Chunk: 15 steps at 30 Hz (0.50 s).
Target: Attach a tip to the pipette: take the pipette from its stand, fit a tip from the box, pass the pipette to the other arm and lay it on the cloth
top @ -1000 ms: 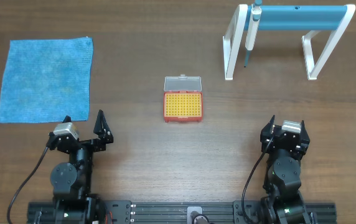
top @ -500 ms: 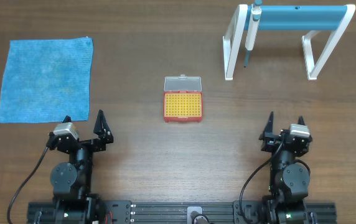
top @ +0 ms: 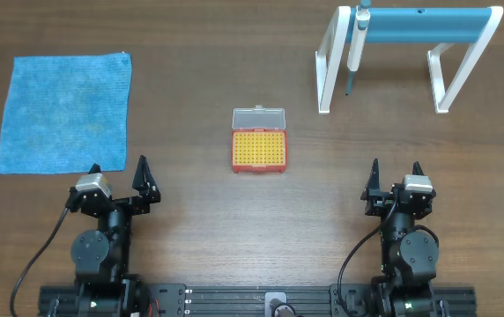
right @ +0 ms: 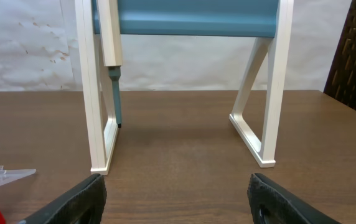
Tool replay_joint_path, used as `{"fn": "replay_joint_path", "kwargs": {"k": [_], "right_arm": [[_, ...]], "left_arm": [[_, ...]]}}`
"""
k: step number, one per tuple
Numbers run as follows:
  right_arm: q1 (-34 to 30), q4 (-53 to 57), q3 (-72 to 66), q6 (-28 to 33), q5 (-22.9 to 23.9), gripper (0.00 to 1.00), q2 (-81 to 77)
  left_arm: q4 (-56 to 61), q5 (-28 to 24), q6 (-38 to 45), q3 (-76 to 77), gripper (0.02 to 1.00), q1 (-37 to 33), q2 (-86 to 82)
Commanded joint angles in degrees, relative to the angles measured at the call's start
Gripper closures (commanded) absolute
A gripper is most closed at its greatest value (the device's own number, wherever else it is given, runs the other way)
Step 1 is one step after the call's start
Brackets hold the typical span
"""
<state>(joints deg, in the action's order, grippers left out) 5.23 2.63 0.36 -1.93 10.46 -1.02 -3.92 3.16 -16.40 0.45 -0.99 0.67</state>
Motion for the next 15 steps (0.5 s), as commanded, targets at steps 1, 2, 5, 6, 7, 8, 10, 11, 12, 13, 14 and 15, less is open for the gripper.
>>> {"fn": "replay_joint_path", "kwargs": {"k": [1, 2, 5, 6, 7, 8, 10, 11, 12, 13, 14, 15], "right_arm": [[-0.3, 0.3, -0.1, -1.0, -0.8, 0.251, 0.4], [-0.3, 0.0, -0.1, -1.0, -0.4, 0.251, 0.4], [-0.3, 0.5, -0.1, -1.1, -1.3, 0.257, 0.4], [-0.3, 0.5, -0.1, -1.1, -2.6, 0.259, 0.4], [-0.3, 0.3, -0.1, -1.1, -4.3, 0.257, 0.4], [-0.1, 0.0, -0.1, -1.7, -6.9, 0.257, 0.4], [0.7, -1.8, -0.1, -4.6, -11.5, 0.255, 0.4], [1.0, -2.8, 0.0, -5.8, -11.6, 0.257, 0.2], [1.4, -3.9, 0.4, -5.9, -11.5, 0.257, -0.4], [1.5, -5.4, 1.1, -5.9, -11.1, 0.257, -1.8], [1.5, -6.6, 1.8, -5.8, -11.1, 0.255, -3.4], [1.5, -7.4, 2.5, -5.6, -11.1, 0.255, -4.9]], "left_arm": [[-0.3, 0.0, 0.3, -0.1, 0.023, -0.1, -0.3], [-0.3, 0.0, 0.3, -0.1, 0.023, -0.1, -0.3], [-0.3, 0.0, 0.3, -0.1, 0.023, -0.1, -0.3], [-0.3, 0.0, 0.3, -0.1, 0.020, -0.1, -0.3], [-0.3, 0.0, 0.3, -0.1, 0.023, -0.1, -0.3], [-0.3, 0.0, 0.3, -0.1, 0.023, -0.1, -0.3], [-0.3, 0.0, 0.3, -0.1, 0.023, -0.1, -0.3], [-0.3, 0.0, 0.3, -0.1, 0.023, -0.1, -0.3], [-0.3, 0.0, 0.3, -0.1, 0.023, -0.1, -0.3], [-0.3, 0.0, 0.3, -0.1, 0.020, -0.1, -0.3], [-0.3, 0.0, 0.3, -0.1, 0.023, -0.1, -0.3], [-0.3, 0.0, 0.3, -0.1, 0.020, -0.1, -0.3]]}}
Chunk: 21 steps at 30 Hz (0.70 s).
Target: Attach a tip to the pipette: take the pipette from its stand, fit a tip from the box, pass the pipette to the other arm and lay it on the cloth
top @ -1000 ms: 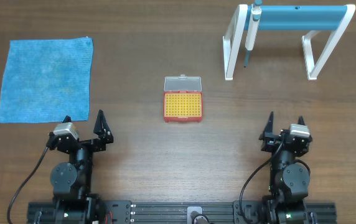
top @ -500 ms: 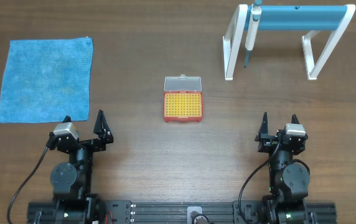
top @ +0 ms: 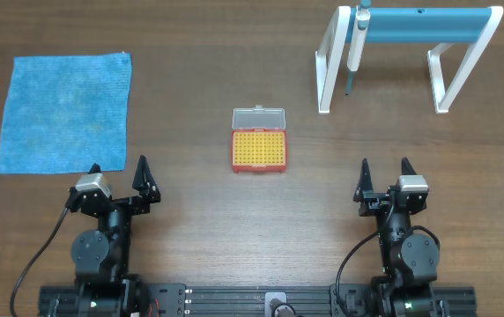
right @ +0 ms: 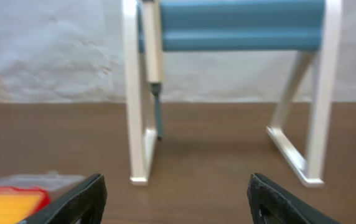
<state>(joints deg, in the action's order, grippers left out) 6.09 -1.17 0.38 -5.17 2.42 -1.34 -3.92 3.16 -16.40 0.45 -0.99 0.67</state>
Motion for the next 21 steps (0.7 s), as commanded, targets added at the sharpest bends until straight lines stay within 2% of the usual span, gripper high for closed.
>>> {"fn": "replay_joint_path", "kwargs": {"k": [1, 5, 8, 9, 15, 21], "right_arm": [[0.6, -5.0, 3.4, -2.3, -3.1, 0.257, -7.1], [0.6, -13.8, 7.4, -2.3, -3.1, 0.253, -20.8], [0.6, -25.2, 9.5, -2.3, -2.9, 0.253, -33.5], [0.6, -29.1, 10.6, -2.3, -2.9, 0.336, -38.6], [0.6, -44.3, 18.2, -2.3, -2.9, 0.338, -61.6], [0.6, -49.3, 24.9, -2.3, -2.9, 0.336, -74.7]], "left_arm": [[-0.3, 0.0, 0.3, -0.1, 0.023, -0.1, -0.3], [-0.3, 0.0, 0.3, -0.1, 0.023, -0.1, -0.3], [-0.3, 0.0, 0.3, -0.1, 0.023, -0.1, -0.3], [-0.3, 0.0, 0.3, -0.1, 0.020, -0.1, -0.3], [-0.3, 0.0, 0.3, -0.1, 0.020, -0.1, -0.3], [-0.3, 0.0, 0.3, -0.1, 0.023, -0.1, -0.3]]}}
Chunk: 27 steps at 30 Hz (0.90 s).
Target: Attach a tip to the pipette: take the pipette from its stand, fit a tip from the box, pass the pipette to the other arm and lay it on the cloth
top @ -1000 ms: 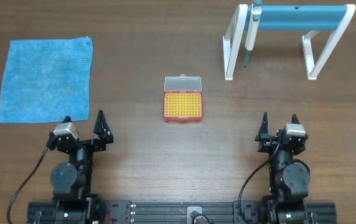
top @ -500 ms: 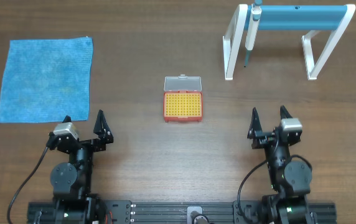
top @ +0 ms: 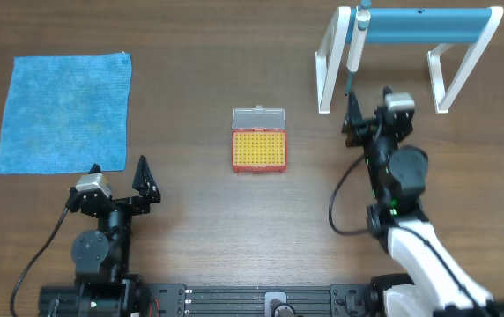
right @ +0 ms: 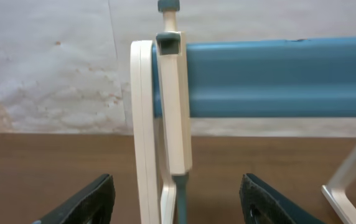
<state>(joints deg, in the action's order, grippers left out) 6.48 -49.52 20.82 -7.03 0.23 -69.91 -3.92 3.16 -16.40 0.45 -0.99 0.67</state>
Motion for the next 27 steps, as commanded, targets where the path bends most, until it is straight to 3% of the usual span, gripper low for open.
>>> {"fn": "replay_joint_path", "kwargs": {"k": [1, 5, 8, 27], "right_arm": [[0.2, -1.0, 5.5, -0.4, -0.7, 0.336, -7.7], [0.2, -1.0, 8.3, 0.6, -0.4, 0.336, -11.8], [0.2, -1.0, 9.8, 3.1, 2.4, 0.338, -14.1], [-1.2, -1.0, 15.1, 5.2, 2.3, 0.338, -20.1]], "left_arm": [[-0.3, 0.0, 0.3, -0.1, 0.020, -0.1, -0.3], [-0.3, 0.0, 0.3, -0.1, 0.020, -0.1, -0.3], [-0.3, 0.0, 0.3, -0.1, 0.020, -0.1, -0.3], [-0.3, 0.0, 0.3, -0.1, 0.023, -0.1, -0.3]]}}
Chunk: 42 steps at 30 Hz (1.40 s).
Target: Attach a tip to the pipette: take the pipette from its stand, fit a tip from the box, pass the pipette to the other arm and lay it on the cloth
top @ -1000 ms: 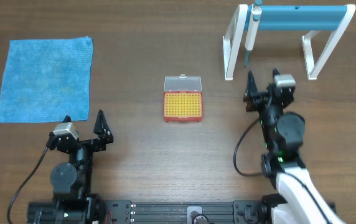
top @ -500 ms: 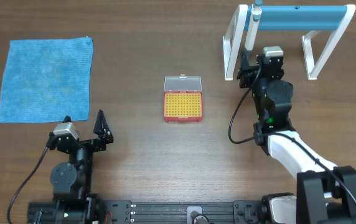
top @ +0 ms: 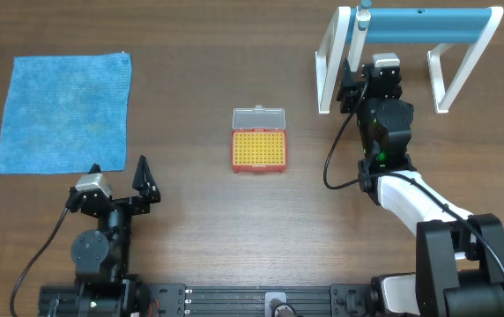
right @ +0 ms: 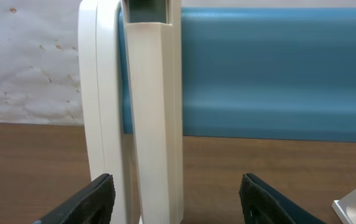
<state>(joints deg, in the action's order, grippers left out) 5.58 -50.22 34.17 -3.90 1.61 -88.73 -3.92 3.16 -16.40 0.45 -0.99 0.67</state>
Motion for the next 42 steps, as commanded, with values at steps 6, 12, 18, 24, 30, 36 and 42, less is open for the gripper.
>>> {"fn": "replay_joint_path", "kwargs": {"k": [6, 12, 18, 24, 30, 36, 42], "right_arm": [[-0.3, -0.3, 2.1, 2.1, 1.0, 0.338, -2.2], [-0.3, -0.9, 2.7, 2.1, 1.0, 0.338, -4.2], [-0.3, -1.6, 4.0, 2.1, 1.0, 0.338, -6.0], [-1.1, -1.6, 4.6, 2.3, 3.3, 0.336, -6.3], [-1.2, -1.6, 5.0, 2.3, 3.3, 0.338, -6.4], [-1.1, -1.4, 5.5, 2.3, 3.0, 0.338, -6.5], [-1.0, -1.4, 6.2, 2.3, 1.8, 0.336, -8.4]], "left_arm": [[-0.3, 0.0, 0.3, -0.1, 0.023, -0.1, -0.3], [-0.3, 0.0, 0.3, -0.1, 0.020, -0.1, -0.3], [-0.3, 0.0, 0.3, -0.1, 0.020, -0.1, -0.3], [-0.3, 0.0, 0.3, -0.1, 0.020, -0.1, -0.3], [-0.3, 0.0, 0.3, -0.1, 0.020, -0.1, -0.3], [-0.3, 0.0, 0.3, -0.1, 0.023, -0.1, -0.3], [-0.3, 0.0, 0.3, -0.1, 0.023, -0.1, -0.3]]}}
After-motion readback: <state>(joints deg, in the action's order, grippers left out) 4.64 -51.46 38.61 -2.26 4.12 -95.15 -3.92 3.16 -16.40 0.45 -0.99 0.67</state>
